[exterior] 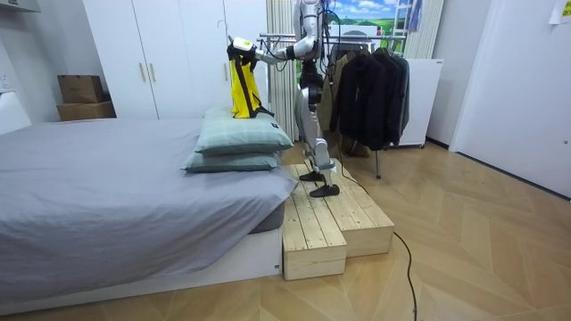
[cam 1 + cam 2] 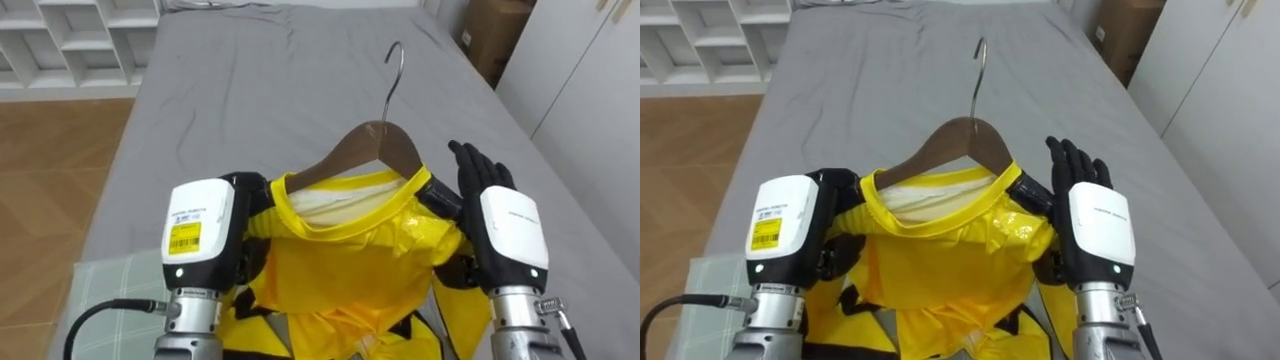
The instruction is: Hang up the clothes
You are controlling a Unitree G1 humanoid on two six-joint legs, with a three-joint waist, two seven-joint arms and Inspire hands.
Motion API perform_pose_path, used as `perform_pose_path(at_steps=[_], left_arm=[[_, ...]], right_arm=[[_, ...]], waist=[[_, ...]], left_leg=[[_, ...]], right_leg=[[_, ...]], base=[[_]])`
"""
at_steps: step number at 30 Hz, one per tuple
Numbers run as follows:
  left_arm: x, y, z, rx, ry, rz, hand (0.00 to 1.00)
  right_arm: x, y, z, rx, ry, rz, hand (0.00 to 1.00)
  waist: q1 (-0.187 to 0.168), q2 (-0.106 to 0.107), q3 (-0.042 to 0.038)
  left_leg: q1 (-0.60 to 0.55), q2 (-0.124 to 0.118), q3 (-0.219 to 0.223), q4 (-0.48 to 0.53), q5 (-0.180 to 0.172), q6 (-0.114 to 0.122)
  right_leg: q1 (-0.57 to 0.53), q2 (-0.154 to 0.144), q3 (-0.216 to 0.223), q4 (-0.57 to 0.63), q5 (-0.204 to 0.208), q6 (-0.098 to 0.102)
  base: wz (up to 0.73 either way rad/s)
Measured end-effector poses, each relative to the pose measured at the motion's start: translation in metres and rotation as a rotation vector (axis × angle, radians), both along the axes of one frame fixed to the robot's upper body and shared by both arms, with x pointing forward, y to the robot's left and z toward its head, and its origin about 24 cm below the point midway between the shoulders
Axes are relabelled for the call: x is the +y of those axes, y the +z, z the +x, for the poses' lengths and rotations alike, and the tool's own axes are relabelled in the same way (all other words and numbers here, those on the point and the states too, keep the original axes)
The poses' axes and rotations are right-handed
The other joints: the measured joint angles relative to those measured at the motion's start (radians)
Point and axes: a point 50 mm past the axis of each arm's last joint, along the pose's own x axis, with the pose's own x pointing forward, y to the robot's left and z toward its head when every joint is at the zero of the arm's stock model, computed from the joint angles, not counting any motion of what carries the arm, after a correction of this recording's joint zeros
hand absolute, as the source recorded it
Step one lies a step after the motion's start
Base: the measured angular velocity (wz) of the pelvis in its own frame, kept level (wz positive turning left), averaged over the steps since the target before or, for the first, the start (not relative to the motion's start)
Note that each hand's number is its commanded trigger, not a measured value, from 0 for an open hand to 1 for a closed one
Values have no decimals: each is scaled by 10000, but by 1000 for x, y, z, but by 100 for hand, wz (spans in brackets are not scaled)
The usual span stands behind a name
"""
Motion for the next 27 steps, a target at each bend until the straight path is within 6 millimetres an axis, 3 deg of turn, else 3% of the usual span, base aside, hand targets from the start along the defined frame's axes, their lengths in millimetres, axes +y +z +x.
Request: perform_pose_path(at_steps=[1,2,3,4,5,6,7,8,9,10,11,16,23,27], left_arm=[[-3,-1,-1,14,-124,9,100],[-12,5,3,-207,-314,-116,100],[-16,8,5,-357,-439,-53,100],[-14,6,4,-290,-303,-37,100],[-10,7,5,-320,-128,-18,100],[-9,7,6,-330,-81,-2,100],[-8,7,5,-294,-54,18,100],[-9,6,5,-261,-73,-2,100],[-9,6,5,-256,-71,-5,100],[-9,5,5,-219,-60,-10,100],[-9,2,2,-68,-42,-68,100],[-10,2,3,-86,25,-179,100],[-14,1,2,26,98,-281,100],[-13,1,2,18,138,-255,100]], right_arm=[[1,-3,-1,24,-78,108,0],[-9,2,1,-299,-329,-8,0],[-13,4,2,-407,-432,-94,39],[-13,3,3,-395,-509,-2,56],[-6,4,3,-435,-353,78,82],[-2,4,4,-458,-227,66,92],[1,5,5,-495,-90,69,100],[1,5,5,-504,-118,27,100],[1,5,5,-503,-120,-12,100],[2,4,5,-476,-133,-73,100],[3,1,3,-338,-118,-93,100],[0,0,4,-202,-418,77,100],[-5,-1,5,176,-775,88,100],[-5,-2,5,301,-811,245,100]], waist=[[40,-361,65],[-14,-157,1],[-5,-154,89],[243,-252,-31],[352,-238,-33],[389,-227,-36],[424,-166,-32],[413,-124,-36],[409,-125,-37],[358,-68,-44],[221,91,-173],[-17,219,-243],[-118,192,-222],[-57,99,-204]], left_leg=[[-703,-264,286,473,-293,-96],[-1465,-212,382,-589,238,-59],[-1806,-97,670,-648,827,351],[-1789,-192,925,-523,939,315],[-1780,-189,869,-533,939,316],[-1769,-191,759,-539,939,316],[-1761,-188,223,-569,939,315],[-1738,-184,-309,-586,937,309],[-1699,-183,-460,-584,932,299],[-1556,-154,-571,-581,868,187],[-1355,-89,-555,-736,877,12],[-606,104,-380,-1286,977,-146],[-454,73,-167,-1333,907,-252],[-345,-19,-123,-1402,913,-218]], right_leg=[[196,-365,744,-105,2,8],[124,-401,864,-167,-43,97],[113,-411,873,-163,-212,360],[73,-587,873,-217,-394,615],[27,-552,811,-417,-362,599],[7,-542,779,-547,-371,584],[-199,-435,738,-759,-356,555],[-532,-349,726,-956,-240,449],[-743,-303,730,-1098,-85,400],[-1067,-224,662,-1142,502,251],[-833,-199,425,-988,579,324],[-322,182,299,-1047,566,303],[-233,180,399,-1030,483,107],[-168,121,517,-1046,464,106]], base=[[63],[69],[38],[-8],[-27],[-19],[-15],[-13],[-7],[7],[7],[1],[-3],[-5]])
